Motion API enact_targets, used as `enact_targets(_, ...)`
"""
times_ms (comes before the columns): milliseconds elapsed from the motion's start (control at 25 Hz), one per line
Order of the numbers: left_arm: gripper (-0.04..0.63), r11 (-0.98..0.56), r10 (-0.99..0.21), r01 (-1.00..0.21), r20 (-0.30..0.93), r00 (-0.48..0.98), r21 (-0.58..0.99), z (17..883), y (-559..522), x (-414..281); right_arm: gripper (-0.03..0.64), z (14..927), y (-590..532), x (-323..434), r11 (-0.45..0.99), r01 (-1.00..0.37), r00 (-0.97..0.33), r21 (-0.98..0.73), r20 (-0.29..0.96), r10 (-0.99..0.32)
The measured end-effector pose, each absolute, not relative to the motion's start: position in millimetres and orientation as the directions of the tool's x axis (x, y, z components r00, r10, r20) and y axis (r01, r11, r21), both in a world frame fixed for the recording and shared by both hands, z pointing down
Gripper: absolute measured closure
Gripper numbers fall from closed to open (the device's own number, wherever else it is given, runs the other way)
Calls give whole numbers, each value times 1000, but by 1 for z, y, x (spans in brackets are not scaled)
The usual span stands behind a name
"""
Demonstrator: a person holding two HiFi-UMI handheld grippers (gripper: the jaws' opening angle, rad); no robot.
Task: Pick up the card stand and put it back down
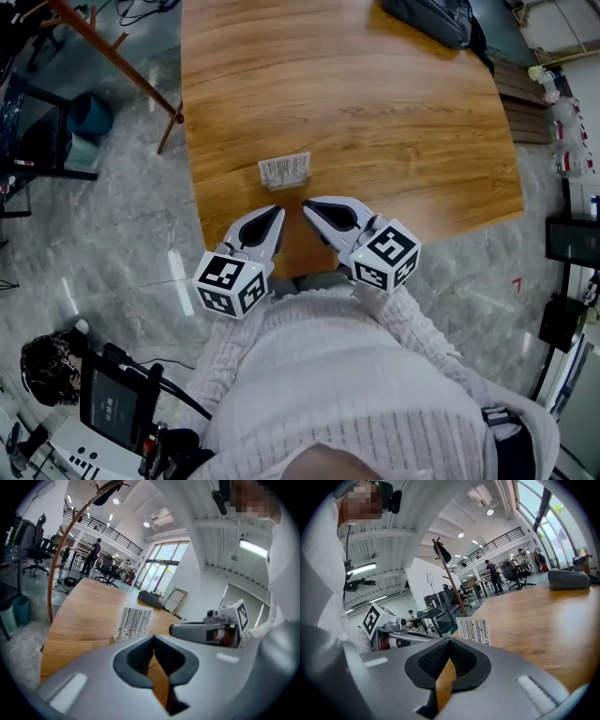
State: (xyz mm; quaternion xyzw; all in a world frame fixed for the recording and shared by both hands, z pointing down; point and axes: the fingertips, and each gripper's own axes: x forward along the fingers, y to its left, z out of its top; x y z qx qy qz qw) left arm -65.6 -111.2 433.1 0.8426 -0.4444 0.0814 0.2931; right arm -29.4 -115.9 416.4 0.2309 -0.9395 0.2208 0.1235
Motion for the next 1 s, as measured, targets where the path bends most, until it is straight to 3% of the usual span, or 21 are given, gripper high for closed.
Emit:
enact_targets(440, 586, -506, -612, -746, 429, 664, 433, 477, -121, -62, 615, 457, -128, -29, 790, -491, -853, -367, 386, -352)
enact_targets(600, 586, -477, -657, -797, 451, 604, 372, 476, -126, -76, 568, 464, -131, -23, 785, -507, -839, -356, 415, -353)
enact_targets(720, 511, -451, -685, -832, 472, 555, 324, 478, -130, -86, 547, 469, -133, -20, 783, -519, -827, -344, 434, -357)
enact_targets(840, 491, -439, -690, -843, 484, 538, 312, 485, -134, -92, 524, 476, -139, -15, 774, -546, -806, -322, 454, -380)
enact_targets(1000, 430, -458, -691, -854, 505, 517, 247, 495, -145, -97, 423, 488, -152, -11, 776, -570, -776, -270, 486, -402)
